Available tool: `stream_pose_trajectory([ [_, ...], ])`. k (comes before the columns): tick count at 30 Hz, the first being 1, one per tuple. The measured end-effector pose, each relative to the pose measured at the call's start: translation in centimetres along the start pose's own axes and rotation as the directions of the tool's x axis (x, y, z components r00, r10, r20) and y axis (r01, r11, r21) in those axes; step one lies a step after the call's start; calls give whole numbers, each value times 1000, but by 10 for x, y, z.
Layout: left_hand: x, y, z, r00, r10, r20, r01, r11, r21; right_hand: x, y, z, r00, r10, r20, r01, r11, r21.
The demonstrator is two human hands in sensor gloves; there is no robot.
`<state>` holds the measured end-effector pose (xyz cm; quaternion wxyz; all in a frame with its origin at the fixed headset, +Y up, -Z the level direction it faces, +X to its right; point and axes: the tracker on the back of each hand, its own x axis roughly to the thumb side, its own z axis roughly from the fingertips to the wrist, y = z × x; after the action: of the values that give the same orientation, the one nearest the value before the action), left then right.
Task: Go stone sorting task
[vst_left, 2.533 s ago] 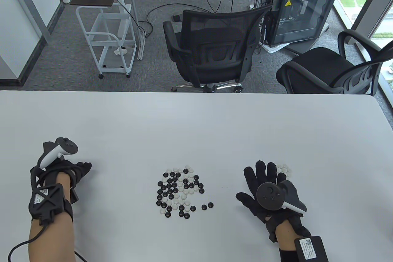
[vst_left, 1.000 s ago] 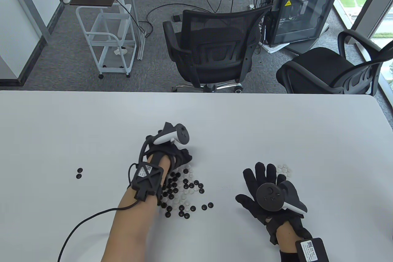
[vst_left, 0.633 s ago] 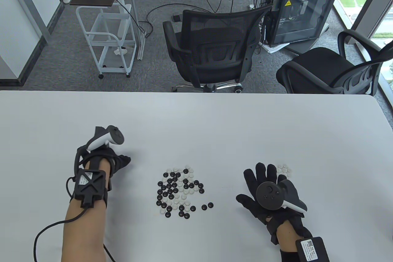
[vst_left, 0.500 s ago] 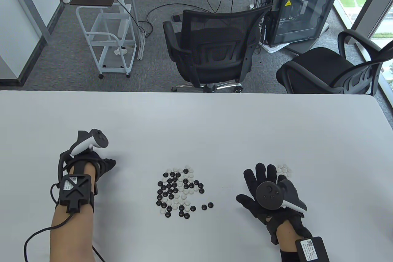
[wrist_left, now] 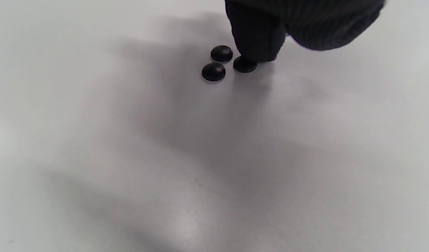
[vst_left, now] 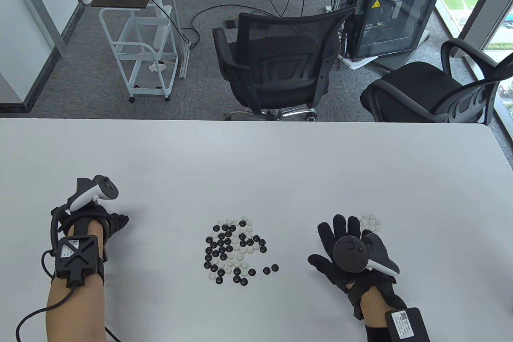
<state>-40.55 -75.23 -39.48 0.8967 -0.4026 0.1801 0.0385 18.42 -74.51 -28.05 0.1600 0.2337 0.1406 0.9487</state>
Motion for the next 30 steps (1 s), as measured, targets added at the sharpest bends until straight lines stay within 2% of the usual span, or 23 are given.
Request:
stream_pose_trajectory([
  [3,-1,1,3,1000,19,-5,-19,1000,-3,0,-1,1,1000,-7,0,7,1000,-6],
  [7,12,11,15,999,7,44,-9,999,32,0,-2,1,1000,-6,1,6,1000,-8],
  [9,26,16,24,990,12,141,-17,999,38,0,-2,1,1000,-8,2,8,1000,-9],
  [11,45,18,33,958,35,286,-41,999,13,0,-1,1,1000,-8,3,8,1000,-9],
  [13,65,17,42,933,1,359,-4,1000,10,0,-1,0,1000,-5,3,5,1000,-6],
  [17,114,6,60,867,-129,481,122,991,46,0,0,0,1000,-7,3,7,1000,-4],
  [23,178,-19,73,773,-261,579,256,962,92,0,0,0,1000,-7,4,7,1000,-3],
  [30,211,-42,62,747,-294,596,307,948,83,0,0,0,1000,-12,5,12,1000,-7],
])
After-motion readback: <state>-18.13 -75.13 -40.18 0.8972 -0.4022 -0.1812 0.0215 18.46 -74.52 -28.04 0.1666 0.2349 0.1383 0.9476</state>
